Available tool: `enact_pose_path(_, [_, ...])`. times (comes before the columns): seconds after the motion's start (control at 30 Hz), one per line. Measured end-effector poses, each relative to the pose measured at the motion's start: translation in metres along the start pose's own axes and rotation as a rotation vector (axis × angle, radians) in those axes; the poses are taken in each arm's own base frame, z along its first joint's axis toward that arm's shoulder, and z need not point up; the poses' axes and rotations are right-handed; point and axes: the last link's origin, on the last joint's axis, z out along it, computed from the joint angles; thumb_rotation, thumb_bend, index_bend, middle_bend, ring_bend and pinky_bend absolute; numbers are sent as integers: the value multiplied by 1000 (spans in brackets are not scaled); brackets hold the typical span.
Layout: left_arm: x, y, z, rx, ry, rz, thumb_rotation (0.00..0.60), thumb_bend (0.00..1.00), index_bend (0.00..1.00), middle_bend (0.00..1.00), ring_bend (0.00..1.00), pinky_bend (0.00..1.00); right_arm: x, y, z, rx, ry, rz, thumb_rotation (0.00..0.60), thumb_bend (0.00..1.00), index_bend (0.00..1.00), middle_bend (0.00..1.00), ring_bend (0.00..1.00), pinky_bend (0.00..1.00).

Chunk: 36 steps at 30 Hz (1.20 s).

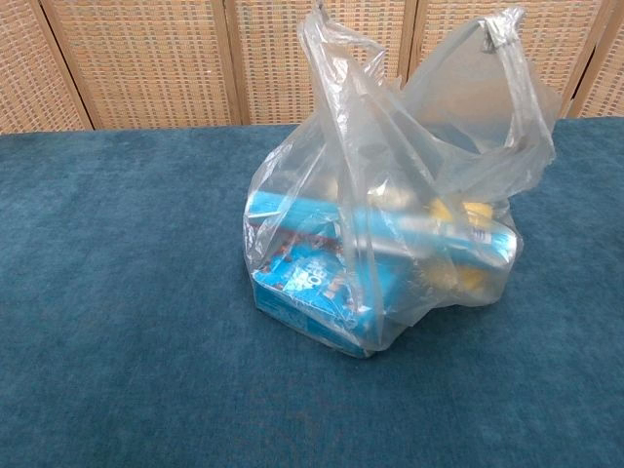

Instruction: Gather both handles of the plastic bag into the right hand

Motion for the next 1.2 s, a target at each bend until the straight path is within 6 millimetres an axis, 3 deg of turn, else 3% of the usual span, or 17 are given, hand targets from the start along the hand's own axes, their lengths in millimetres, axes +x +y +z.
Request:
enact_pose_path(0.4, [7,1,1,2,3,-21,600,146,0,0,0,0,-4,-4,3,44,-88,101,600,0,29,44,0,0])
enact_pose_path(0.7, [18,9,10,12,20,-59,600,144,0,0,0,0,1,-18,18,230,-332,528,600,0,68,126,4,15])
enact_pose_path(0.87, [17,8,14,22,16,-48,600,144,0,0,0,0,0,-36,31,339,-576,726,600,0,69,137,4,15])
enact_pose_path(1.0, [15,5,18,38,13,-46,600,144,0,0,0,0,-5,-56,46,406,-737,758,600,0,79,152,8,15])
enact_pose_path(1.2, [14,3,23,48,8,-47,600,144,0,0,0,0,-14,-83,58,458,-838,789,600,0,84,154,9,15])
